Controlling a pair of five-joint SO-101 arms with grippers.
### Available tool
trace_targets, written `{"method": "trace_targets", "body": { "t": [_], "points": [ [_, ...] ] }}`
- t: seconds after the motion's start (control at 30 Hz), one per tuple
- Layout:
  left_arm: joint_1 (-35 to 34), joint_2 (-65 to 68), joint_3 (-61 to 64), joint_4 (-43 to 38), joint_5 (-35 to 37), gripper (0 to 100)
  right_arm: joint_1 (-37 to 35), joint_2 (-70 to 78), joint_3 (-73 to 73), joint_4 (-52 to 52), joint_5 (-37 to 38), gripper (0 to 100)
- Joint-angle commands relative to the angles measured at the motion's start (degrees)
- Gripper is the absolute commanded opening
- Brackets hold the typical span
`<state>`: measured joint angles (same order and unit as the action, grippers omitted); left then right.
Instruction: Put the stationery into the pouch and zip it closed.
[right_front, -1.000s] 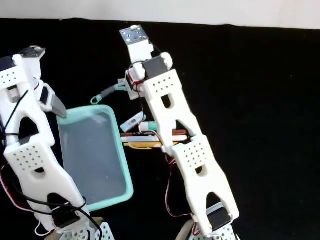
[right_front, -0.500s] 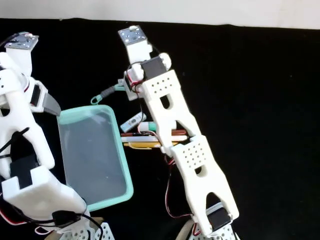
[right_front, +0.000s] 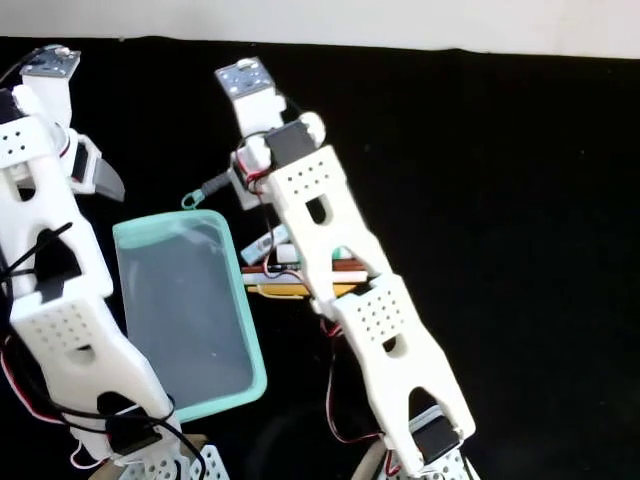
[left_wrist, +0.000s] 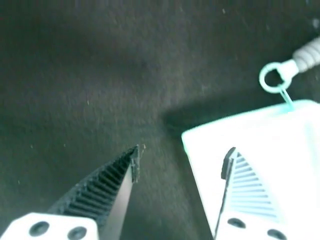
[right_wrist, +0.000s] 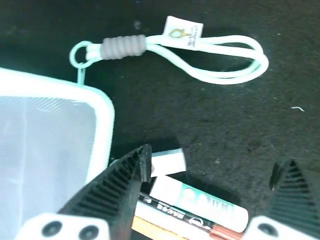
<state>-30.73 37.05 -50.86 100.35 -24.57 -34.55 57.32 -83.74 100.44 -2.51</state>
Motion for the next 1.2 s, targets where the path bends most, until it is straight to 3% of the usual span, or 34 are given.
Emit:
{"method": "trace_targets", "body": {
  "t": [0.0,0.3,0.47,0.77,0.97,1.17],
  "points": [
    [1.3,3.8,-7.9,0.1,0.6,29,-1.6,-1.2,-0.1,0.7,-0.2,37.2],
    [1.9,19.0,-26.7,-0.6,1.8,29,-1.8,-0.8,-0.1,0.7,0.0,37.2],
    [3.1,21.7,-27.0,0.6,1.9,29,-1.8,-0.8,-0.1,0.7,0.0,37.2],
    [2.6,19.1,-14.5,0.9,1.6,29,-1.8,-0.8,-0.1,0.6,-0.1,37.2],
    [3.7,8.6,1.2,0.9,-3.8,28,-1.8,-0.8,-0.1,0.6,-0.2,37.2],
    [4.3,-3.9,13.4,0.9,-4.3,28,-1.8,-0.8,-0.1,0.6,-0.2,37.2]
  ]
}}
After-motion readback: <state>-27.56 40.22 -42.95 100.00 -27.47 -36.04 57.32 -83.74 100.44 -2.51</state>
